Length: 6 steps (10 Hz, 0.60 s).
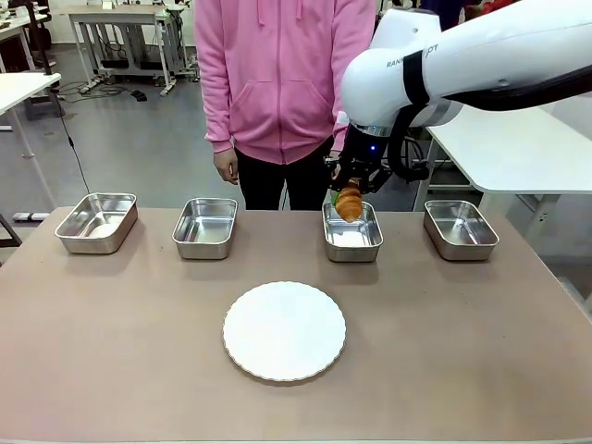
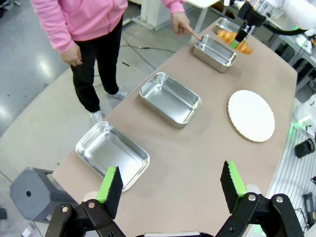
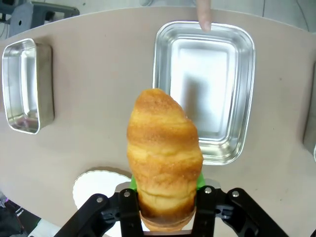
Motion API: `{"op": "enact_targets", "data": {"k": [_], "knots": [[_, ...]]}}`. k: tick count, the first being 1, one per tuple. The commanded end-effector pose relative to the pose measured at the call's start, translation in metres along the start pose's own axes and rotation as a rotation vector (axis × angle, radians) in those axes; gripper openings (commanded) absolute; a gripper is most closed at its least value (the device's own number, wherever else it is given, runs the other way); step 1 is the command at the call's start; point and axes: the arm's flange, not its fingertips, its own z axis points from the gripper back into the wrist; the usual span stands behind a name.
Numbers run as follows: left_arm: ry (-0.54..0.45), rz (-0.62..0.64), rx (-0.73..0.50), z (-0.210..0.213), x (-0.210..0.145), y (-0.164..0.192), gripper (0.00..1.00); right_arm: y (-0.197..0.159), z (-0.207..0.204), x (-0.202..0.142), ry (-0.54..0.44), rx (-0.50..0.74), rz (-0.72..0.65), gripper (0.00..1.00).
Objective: Place the bread in the container.
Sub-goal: Place the Butter Roll into the Airtight Container indicated by the human.
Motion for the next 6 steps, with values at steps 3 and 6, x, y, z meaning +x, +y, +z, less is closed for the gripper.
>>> {"op": "enact_targets", "data": {"k": [3, 6], "knots": [[-0.006, -0.014, -0.005, 0.000, 0.001, -0.002, 1.00, -0.010, -0.035, 0.013, -0.065, -0.087, 0.004, 0.44], [-0.006, -0.014, -0.005, 0.000, 0.001, -0.002, 1.00, -0.013, -0.065, 0.016, -0.070, -0.089, 0.051, 0.44]]}}
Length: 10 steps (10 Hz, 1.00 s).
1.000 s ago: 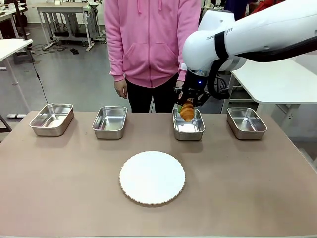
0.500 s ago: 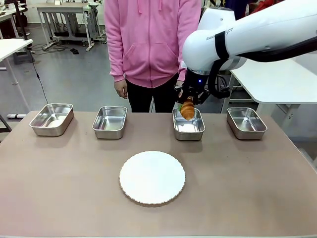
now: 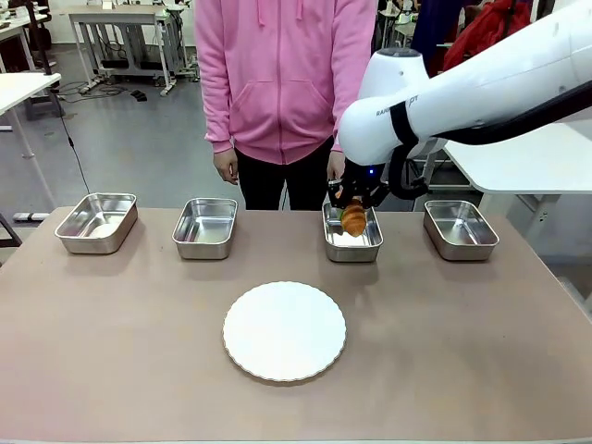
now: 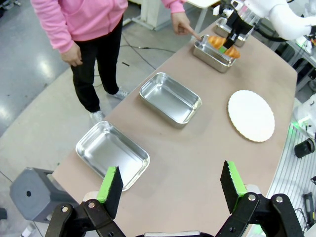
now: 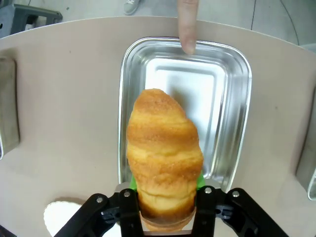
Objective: Place the bread in the container.
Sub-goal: Place the Butter Roll into the Airtight Container indicated by the human.
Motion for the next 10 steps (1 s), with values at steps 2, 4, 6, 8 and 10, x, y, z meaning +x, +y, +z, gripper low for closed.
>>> {"op": "enact_targets", "data": {"k": [2, 4, 6, 8, 10], "knots": [[-0.006, -0.014, -0.005, 0.000, 0.001, -0.002, 1.00, 0.000, -0.013, -0.002, -0.045, -0.014, 0.000, 0.44], [-0.006, -0.014, -0.005, 0.000, 0.001, -0.002, 1.00, -0.004, -0.015, -0.003, -0.068, -0.066, 0.004, 1.00], [-0.006, -0.014, -0.005, 0.000, 0.001, -0.002, 1.00, -0.006, -0.011, -0.003, -0.073, -0.064, 0.004, 1.00], [-0.006, -0.014, -0.005, 0.000, 0.001, -0.002, 1.00, -0.008, -0.005, -0.006, -0.068, -0.057, 0.009, 1.00], [-0.006, -0.014, -0.005, 0.000, 0.001, -0.002, 1.00, -0.010, 0.002, -0.008, -0.053, -0.039, 0.020, 1.00]]}}
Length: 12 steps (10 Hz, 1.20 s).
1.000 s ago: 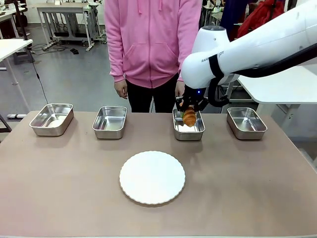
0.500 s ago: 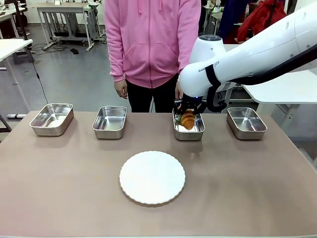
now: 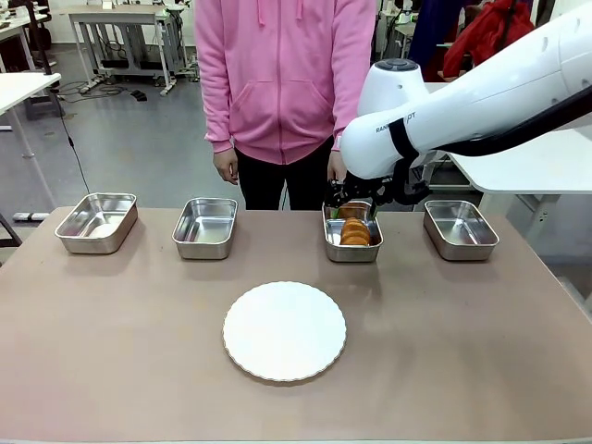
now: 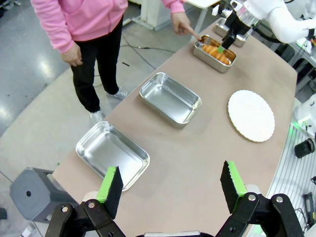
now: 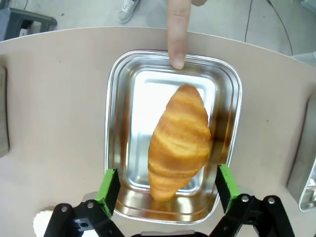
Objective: Place the bread in the container.
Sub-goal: Place the Butter Roll into the Airtight Container indicated by the human.
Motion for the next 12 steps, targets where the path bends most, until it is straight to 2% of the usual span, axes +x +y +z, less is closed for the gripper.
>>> {"op": "enact_targets", "data": {"k": [1, 2, 11, 12], "knots": [[-0.006, -0.014, -0.005, 0.000, 0.001, -0.002, 1.00, -0.004, 0.007, -0.008, -0.015, 0.009, -0.052, 1.00], [-0.006, -0.014, -0.005, 0.000, 0.001, -0.002, 1.00, 0.000, 0.000, 0.000, 0.000, 0.000, 0.000, 1.00], [-0.006, -0.014, -0.005, 0.000, 0.001, -0.002, 1.00, 0.000, -0.001, -0.002, 0.005, 0.002, -0.005, 1.00], [-0.006, -0.014, -0.005, 0.000, 0.001, -0.002, 1.00, 0.001, 0.020, -0.001, -0.030, 0.014, -0.035, 1.00]]}}
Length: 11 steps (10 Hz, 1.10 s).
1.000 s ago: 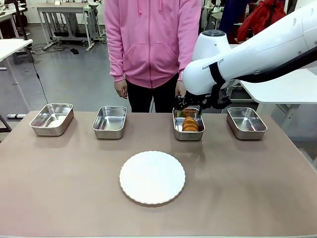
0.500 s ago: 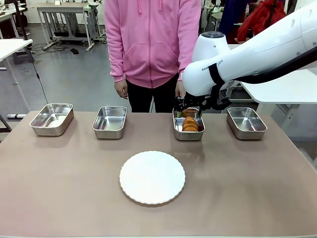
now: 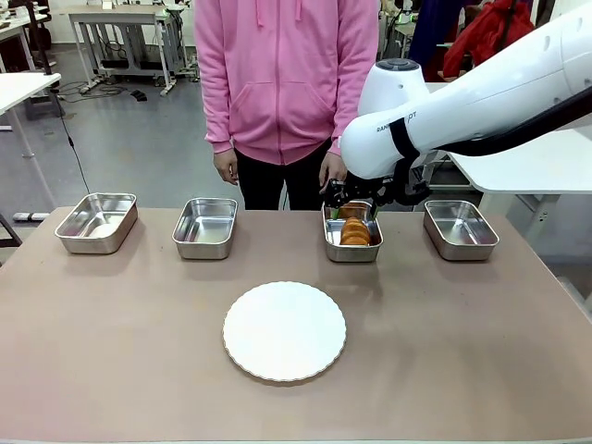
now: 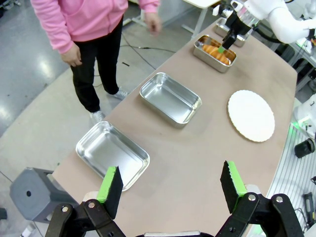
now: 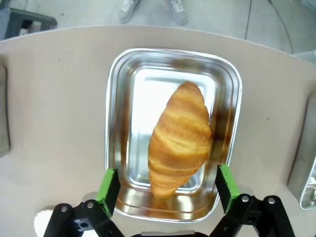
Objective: Place the bread in the container.
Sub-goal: Place the Butter Roll into the Airtight Container indicated by the human.
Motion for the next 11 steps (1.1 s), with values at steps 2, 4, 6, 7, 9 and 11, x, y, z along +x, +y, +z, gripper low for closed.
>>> {"op": "enact_targets", "data": {"k": [2, 4, 6, 7, 9, 11], "knots": [[-0.006, -0.014, -0.005, 0.000, 0.001, -0.002, 1.00, -0.006, 0.063, -0.024, -0.091, 0.025, -0.073, 1.00], [-0.006, -0.014, -0.005, 0.000, 0.001, -0.002, 1.00, -0.013, 0.103, -0.058, -0.151, 0.021, -0.100, 1.00], [-0.006, -0.014, -0.005, 0.000, 0.001, -0.002, 1.00, -0.020, 0.143, -0.108, -0.223, 0.005, -0.118, 1.00], [-0.006, -0.014, -0.005, 0.000, 0.001, -0.002, 1.00, -0.025, 0.159, -0.134, -0.259, -0.021, -0.144, 1.00], [-0.006, -0.014, -0.005, 0.000, 0.001, -0.002, 1.00, -0.028, 0.173, -0.184, -0.279, 0.001, -0.121, 1.00], [-0.006, -0.014, -0.005, 0.000, 0.001, -0.002, 1.00, -0.036, 0.174, -0.222, -0.289, 0.010, -0.111, 1.00]]}}
